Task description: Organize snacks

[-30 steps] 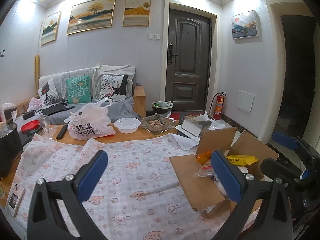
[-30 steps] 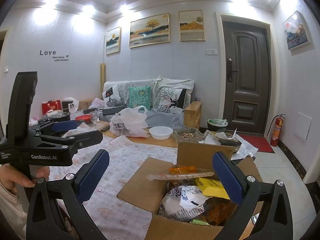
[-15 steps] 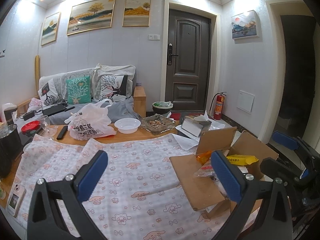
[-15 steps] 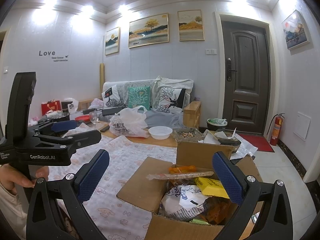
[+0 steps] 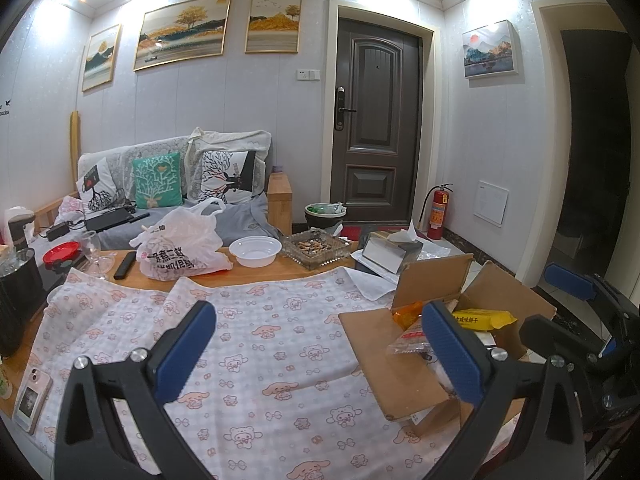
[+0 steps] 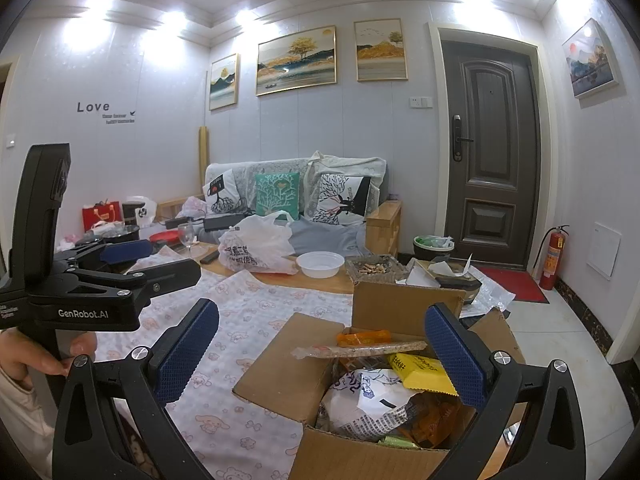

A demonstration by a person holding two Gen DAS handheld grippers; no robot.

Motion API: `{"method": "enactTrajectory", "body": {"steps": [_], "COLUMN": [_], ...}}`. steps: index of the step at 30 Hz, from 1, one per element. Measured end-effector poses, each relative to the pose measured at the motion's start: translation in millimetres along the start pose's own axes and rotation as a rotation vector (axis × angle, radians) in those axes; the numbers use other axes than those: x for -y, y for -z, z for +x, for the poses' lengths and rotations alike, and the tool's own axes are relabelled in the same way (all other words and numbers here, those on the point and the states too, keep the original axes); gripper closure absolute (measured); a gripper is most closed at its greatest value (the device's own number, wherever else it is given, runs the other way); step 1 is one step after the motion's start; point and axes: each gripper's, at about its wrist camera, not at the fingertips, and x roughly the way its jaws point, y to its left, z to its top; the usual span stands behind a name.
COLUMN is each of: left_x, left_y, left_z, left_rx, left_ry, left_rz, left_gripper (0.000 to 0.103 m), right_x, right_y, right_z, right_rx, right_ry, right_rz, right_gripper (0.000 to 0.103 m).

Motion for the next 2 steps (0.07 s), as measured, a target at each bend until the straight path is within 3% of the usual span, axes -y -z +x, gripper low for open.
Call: {"method": "enactTrajectory", "body": {"steps": [2], "left_x": [-0.4], "left_y": [-0.1], "left_z": [-0.5], "left_rx": [-0.001], "left_ry": [0.001], "left_rz": [0.000], "left_gripper": [0.001], "right_x": [0.1], "right_y": [-0.1], "right_z": [0.2], "right_rx": [-0.001], "right_ry": [-0.001], "right_rz": [0.001], "right_gripper": [0.000]}}
